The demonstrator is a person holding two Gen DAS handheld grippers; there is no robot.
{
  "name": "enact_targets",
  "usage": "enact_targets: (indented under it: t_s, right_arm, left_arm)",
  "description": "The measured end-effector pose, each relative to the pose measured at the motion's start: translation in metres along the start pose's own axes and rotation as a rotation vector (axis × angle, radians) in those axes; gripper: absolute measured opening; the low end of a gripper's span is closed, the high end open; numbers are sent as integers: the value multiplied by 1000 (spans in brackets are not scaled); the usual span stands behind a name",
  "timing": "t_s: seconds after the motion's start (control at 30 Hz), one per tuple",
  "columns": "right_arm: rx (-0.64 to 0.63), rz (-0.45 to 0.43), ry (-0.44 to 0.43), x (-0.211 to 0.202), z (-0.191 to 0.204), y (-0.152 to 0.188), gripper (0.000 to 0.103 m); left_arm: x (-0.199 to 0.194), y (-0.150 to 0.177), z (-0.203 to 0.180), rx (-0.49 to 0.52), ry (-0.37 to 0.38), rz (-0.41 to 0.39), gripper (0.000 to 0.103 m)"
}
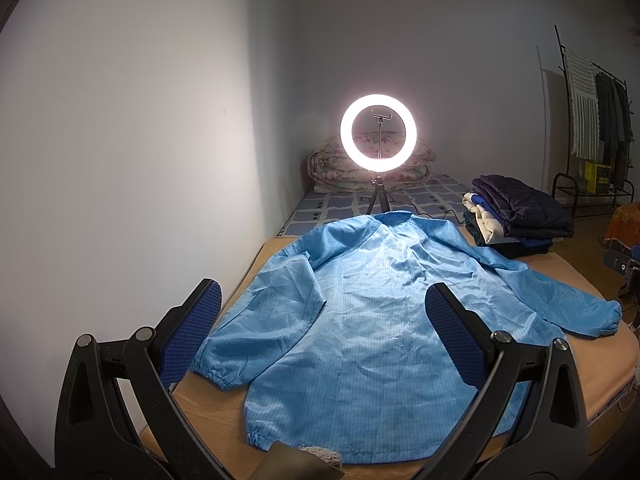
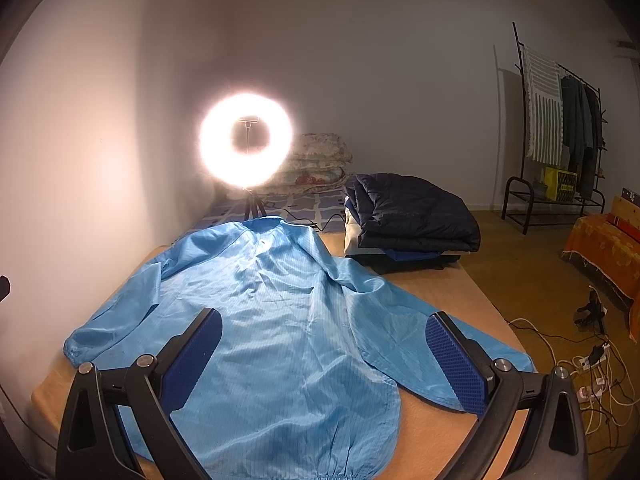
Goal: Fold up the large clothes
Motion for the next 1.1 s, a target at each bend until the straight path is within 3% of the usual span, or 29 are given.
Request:
enact_targets:
  t_s: [1.1]
  right_arm:
    - [2,8,-42,6,20,-5,103]
  left_arm:
    - [3,4,12,-6,-20,5,103]
Point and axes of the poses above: each gripper's, at about its wrist camera, not at the fingertips, and x roughly the way its jaws point, z to its left, y to its underside, the point moved 7 cm from there along x, roughly the way its jaws point, and after that the axes turned 6 degrees about z, right-handed, at the moved point
